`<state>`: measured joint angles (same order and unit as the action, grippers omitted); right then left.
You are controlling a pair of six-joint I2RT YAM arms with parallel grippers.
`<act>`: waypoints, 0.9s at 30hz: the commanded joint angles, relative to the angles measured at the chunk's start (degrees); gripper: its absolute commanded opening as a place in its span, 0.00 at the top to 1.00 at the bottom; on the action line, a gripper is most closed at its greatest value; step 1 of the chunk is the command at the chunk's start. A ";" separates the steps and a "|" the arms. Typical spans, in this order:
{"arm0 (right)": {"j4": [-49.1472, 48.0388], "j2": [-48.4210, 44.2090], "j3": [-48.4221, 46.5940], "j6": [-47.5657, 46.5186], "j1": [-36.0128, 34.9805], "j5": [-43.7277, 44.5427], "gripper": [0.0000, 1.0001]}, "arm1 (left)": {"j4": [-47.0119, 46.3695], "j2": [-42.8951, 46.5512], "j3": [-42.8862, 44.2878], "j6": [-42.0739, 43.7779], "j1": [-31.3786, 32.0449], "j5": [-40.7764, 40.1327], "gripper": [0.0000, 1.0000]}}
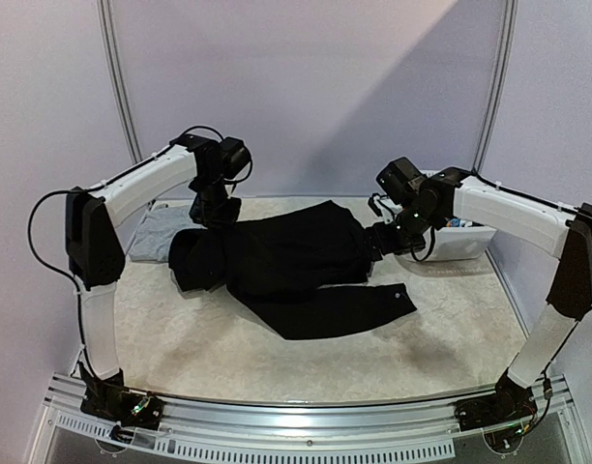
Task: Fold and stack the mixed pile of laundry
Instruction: Smooth out the flattened shirt at the center of the board.
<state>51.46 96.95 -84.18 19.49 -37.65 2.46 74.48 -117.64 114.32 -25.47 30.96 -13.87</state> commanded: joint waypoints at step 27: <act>-6.74 11.98 -2.25 4.37 6.05 -9.22 0.36 | -27.61 19.17 -47.01 -5.03 8.24 26.25 0.27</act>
<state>44.91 110.96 -88.68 22.72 -31.68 -5.52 63.92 -98.72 73.89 -27.86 39.48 5.78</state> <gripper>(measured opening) 0.642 0.728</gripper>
